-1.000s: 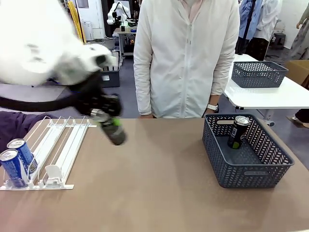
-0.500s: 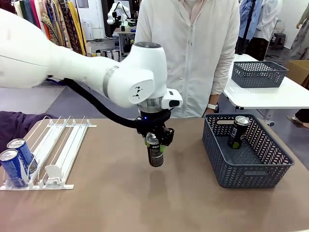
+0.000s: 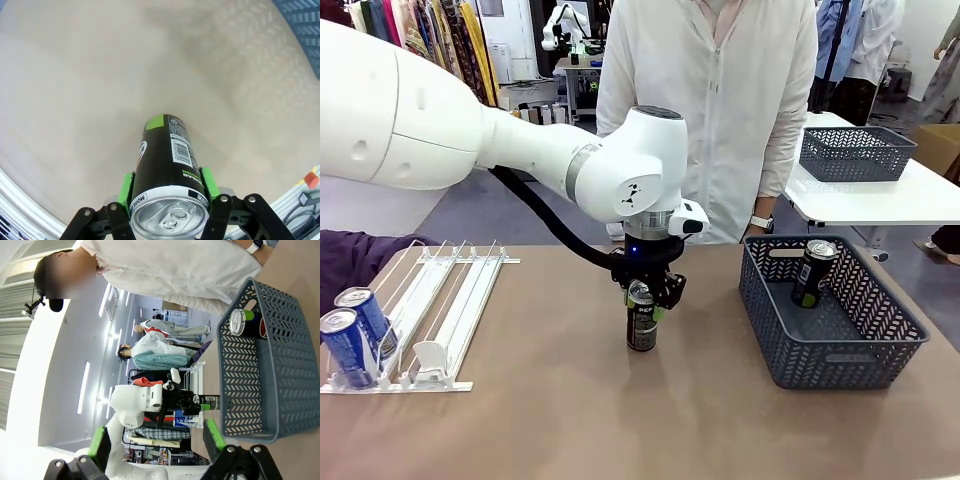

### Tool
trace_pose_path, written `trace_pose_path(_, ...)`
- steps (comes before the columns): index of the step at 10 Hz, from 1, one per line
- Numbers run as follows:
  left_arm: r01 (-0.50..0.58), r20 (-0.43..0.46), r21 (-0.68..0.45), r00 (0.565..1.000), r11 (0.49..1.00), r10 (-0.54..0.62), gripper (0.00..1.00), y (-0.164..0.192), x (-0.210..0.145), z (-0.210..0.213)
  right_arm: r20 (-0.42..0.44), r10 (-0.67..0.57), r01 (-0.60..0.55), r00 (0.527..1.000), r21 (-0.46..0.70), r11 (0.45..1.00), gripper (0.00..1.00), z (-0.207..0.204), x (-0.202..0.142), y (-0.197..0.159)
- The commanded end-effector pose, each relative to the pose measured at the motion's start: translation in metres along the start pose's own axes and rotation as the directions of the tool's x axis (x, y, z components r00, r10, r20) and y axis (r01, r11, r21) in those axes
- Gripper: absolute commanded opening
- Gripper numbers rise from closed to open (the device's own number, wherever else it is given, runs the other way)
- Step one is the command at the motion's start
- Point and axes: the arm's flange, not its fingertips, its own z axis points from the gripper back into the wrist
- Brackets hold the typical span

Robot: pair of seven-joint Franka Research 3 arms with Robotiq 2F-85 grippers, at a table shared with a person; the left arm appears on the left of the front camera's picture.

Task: Retrieve and store the cans from the dispenser.
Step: Pick up the last remaining can from one row of the Automatic Can Dispenser and place it in the middle of the table.

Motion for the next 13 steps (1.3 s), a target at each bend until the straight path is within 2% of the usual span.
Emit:
trace_pose_path(1,-0.038,-0.012,0.027,0.999,0.999,0.038,0.0,0.001,0.003,0.006,-0.012,-0.006,0.006,1.0,-0.002,1.0,1.0,0.002,-0.001,0.004)
trace_pose_path(2,-0.042,-0.022,0.024,0.999,0.999,0.042,0.35,0.001,0.005,0.006,-0.012,-0.006,0.006,1.0,-0.002,1.0,1.0,0.002,-0.001,0.004)
trace_pose_path(3,-0.047,-0.023,0.026,0.999,0.999,0.048,0.92,0.001,0.002,0.006,-0.012,-0.006,0.006,1.0,-0.002,1.0,1.0,0.002,-0.001,0.004)
trace_pose_path(4,-0.057,-0.014,0.014,0.998,0.998,0.057,1.0,0.004,0.003,0.008,-0.012,-0.006,0.006,1.0,-0.002,1.0,1.0,0.002,-0.001,0.004)
trace_pose_path(7,-0.134,0.088,-0.035,0.987,0.99,0.136,1.0,0.018,-0.025,0.036,-0.012,-0.006,0.006,1.0,-0.002,1.0,1.0,0.002,-0.001,0.004)
trace_pose_path(9,-0.243,0.192,-0.094,0.947,0.965,0.257,1.0,0.047,-0.078,0.084,-0.012,-0.006,0.006,1.0,-0.002,1.0,1.0,0.002,-0.001,0.004)
trace_pose_path(11,-0.288,0.236,-0.135,0.92,0.948,0.313,1.0,0.087,-0.125,0.124,-0.012,-0.006,0.006,1.0,-0.002,1.0,1.0,0.002,-0.001,0.004)
trace_pose_path(12,-0.261,0.241,-0.247,0.916,0.933,0.32,1.0,0.117,-0.158,0.141,-0.012,-0.006,0.006,1.0,-0.002,1.0,1.0,0.002,-0.001,0.004)
trace_pose_path(13,-0.29,0.249,-0.343,0.889,0.894,0.384,1.0,0.15,-0.192,0.151,-0.012,-0.006,0.006,1.0,-0.002,1.0,1.0,0.002,-0.001,0.004)
